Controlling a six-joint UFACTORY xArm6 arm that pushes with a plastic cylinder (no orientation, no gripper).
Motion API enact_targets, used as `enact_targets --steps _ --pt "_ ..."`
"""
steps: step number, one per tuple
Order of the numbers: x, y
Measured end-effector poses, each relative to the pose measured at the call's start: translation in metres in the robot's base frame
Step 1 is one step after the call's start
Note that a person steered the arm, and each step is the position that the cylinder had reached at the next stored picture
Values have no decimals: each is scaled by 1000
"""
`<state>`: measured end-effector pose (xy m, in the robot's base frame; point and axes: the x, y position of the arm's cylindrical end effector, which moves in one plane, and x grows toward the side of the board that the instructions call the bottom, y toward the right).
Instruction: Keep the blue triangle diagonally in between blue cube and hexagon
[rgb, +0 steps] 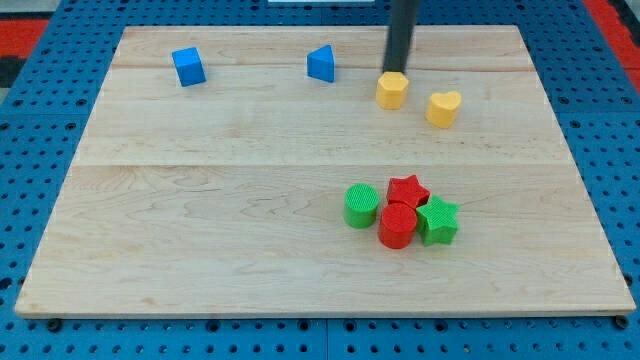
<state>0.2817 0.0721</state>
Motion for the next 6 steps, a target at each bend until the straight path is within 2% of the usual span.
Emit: enact_targets --steps 1,2,4,6 --pt "-40 -24" --pt "-39 -64" --pt "-38 -56" --pt "-15 -91"
